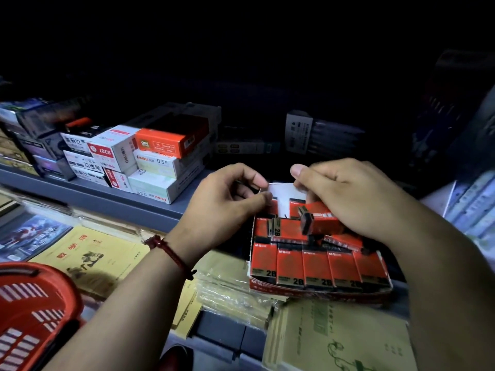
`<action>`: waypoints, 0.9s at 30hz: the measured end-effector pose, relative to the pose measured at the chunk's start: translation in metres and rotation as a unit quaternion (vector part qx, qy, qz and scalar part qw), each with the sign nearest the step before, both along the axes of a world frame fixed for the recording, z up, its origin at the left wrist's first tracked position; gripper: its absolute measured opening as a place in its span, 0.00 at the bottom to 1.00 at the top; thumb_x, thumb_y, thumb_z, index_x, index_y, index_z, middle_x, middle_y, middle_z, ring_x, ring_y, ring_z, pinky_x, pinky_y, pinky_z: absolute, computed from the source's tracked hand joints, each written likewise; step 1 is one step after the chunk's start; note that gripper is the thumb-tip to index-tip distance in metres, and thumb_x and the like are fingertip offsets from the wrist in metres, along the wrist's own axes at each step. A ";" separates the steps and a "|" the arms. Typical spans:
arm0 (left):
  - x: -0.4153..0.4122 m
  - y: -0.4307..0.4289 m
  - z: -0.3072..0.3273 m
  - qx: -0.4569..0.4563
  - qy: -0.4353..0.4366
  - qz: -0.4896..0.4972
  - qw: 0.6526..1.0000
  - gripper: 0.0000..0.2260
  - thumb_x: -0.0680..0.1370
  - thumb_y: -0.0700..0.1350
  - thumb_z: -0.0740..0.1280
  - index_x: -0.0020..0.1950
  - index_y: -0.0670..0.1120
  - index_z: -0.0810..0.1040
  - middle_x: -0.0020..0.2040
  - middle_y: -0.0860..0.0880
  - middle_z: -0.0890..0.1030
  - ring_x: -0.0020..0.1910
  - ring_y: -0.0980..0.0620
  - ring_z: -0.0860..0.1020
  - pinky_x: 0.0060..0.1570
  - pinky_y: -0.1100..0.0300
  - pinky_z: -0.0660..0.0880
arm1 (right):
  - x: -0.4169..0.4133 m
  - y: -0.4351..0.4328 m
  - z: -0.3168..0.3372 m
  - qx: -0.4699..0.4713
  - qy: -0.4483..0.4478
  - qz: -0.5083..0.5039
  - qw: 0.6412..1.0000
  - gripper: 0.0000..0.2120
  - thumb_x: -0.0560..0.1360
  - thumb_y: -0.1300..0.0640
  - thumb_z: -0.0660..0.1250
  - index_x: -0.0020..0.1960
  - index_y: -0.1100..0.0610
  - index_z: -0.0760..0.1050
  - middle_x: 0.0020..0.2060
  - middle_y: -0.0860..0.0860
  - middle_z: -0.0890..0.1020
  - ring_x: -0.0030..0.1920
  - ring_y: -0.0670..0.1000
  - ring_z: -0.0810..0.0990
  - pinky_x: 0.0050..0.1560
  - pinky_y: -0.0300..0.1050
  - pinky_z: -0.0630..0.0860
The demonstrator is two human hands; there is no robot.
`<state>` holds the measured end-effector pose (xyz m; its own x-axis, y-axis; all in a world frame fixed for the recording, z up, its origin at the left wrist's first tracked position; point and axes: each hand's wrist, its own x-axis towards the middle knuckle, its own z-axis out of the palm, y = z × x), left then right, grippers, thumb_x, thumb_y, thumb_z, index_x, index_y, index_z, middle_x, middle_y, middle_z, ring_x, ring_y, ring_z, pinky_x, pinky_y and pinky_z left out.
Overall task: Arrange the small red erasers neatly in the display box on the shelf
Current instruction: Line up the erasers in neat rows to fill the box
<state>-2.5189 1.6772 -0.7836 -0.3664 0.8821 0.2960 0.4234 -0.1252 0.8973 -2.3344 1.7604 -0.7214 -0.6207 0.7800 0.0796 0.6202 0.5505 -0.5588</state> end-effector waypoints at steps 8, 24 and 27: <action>-0.001 0.002 -0.004 0.006 0.005 0.005 1.000 0.04 0.75 0.41 0.76 0.47 0.46 0.82 0.37 0.54 0.79 0.36 0.54 0.77 0.41 0.59 0.75 | -0.001 0.003 -0.001 -0.034 0.032 0.011 0.999 0.23 0.79 0.31 0.56 0.46 0.43 0.84 0.40 0.42 0.86 0.45 0.43 0.84 0.50 0.48 0.78; 0.003 0.000 -0.002 0.010 0.018 0.039 0.999 0.05 0.76 0.38 0.75 0.44 0.48 0.82 0.40 0.52 0.80 0.38 0.46 0.80 0.41 0.58 0.77 | 0.016 0.013 0.008 -0.103 0.120 0.001 0.988 0.11 0.82 0.55 0.64 0.47 0.49 0.85 0.42 0.42 0.87 0.49 0.54 0.85 0.59 0.57 0.80; 0.008 0.001 -0.003 0.031 0.045 0.072 0.996 0.08 0.75 0.36 0.73 0.42 0.50 0.82 0.40 0.48 0.81 0.38 0.46 0.81 0.40 0.60 0.78 | 0.027 0.017 0.010 -0.066 0.078 0.001 0.995 0.10 0.79 0.54 0.69 0.44 0.42 0.85 0.40 0.44 0.87 0.47 0.50 0.86 0.53 0.53 0.82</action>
<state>-2.5108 1.6782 -0.7866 -0.4572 0.8011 0.3863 0.5202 -0.1115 0.8467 -2.3077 1.7777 -0.7113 -0.6110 0.7883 0.0722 0.5192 0.4679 -0.7152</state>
